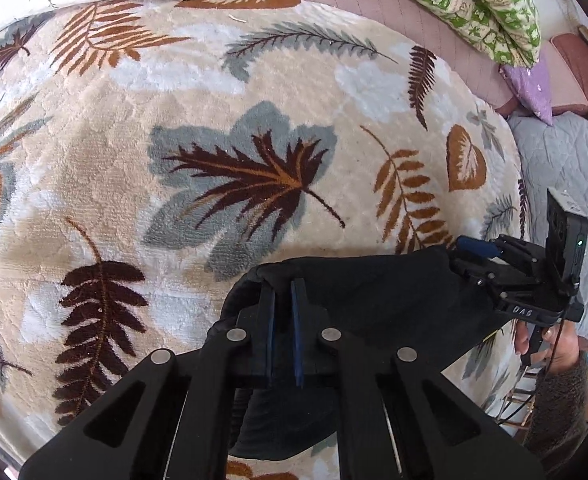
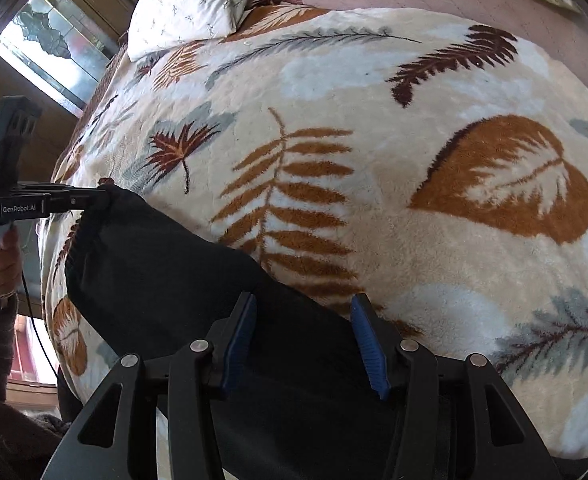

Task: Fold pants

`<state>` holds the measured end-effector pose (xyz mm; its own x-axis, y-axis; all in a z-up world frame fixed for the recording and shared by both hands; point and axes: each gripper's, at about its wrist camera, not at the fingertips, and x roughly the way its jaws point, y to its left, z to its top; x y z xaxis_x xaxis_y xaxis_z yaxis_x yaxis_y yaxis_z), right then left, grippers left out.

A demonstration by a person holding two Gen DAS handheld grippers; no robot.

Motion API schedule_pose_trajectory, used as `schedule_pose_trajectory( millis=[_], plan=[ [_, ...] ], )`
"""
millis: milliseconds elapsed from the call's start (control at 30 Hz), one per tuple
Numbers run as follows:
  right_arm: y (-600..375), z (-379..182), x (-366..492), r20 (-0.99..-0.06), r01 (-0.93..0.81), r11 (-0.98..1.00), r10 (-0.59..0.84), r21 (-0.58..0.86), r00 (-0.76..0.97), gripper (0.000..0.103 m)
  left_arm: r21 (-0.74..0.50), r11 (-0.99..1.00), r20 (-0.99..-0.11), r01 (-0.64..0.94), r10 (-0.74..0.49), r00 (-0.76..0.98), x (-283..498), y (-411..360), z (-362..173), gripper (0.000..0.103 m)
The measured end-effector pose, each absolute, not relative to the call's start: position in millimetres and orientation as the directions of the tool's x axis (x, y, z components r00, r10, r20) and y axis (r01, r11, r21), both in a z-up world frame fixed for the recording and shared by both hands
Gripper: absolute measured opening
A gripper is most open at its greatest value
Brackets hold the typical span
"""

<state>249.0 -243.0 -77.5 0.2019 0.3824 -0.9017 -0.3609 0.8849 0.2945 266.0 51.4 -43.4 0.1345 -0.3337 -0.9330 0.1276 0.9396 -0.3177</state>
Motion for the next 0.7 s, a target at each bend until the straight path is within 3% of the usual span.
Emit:
schedule_pose_trajectory(
  millis=[167,200,233,267,400,533,700],
  plan=[
    [-227,-82,248,-0.931,-0.422,0.873,0.332,0.244,0.149,0.051,-0.329,0.937,-0.928,0.117,-0.344,0.143,263,55,-44,0.005],
    [-225,-80,246,-0.931,-0.444,0.866,0.329,0.23,0.16,0.041,-0.329,0.937,-0.928,0.113,-0.344,0.147,263,55,-44,0.005],
    [-223,-77,242,-0.929,-0.473,0.855,0.327,0.213,0.172,0.021,-0.329,0.938,-0.927,0.11,-0.343,0.151,263,56,-43,0.005],
    [-220,-75,239,-0.931,-0.493,0.85,0.313,0.185,0.189,0.015,-0.329,0.939,-0.927,0.102,-0.341,0.158,264,56,-43,0.005],
    [-216,-65,233,-0.928,-0.508,0.857,0.253,0.084,0.273,0.011,-0.329,0.942,-0.92,0.069,-0.336,0.199,266,61,-40,0.005],
    [-233,-55,245,-0.893,-0.412,0.899,0.301,0.149,0.334,0.008,-0.284,0.956,-0.938,0.075,-0.293,0.186,267,58,-51,0.005],
    [-234,-76,248,-0.907,-0.335,0.932,0.253,0.135,0.338,0.01,-0.28,0.959,-0.944,0.046,-0.284,0.166,270,57,-58,0.006]
  ],
)
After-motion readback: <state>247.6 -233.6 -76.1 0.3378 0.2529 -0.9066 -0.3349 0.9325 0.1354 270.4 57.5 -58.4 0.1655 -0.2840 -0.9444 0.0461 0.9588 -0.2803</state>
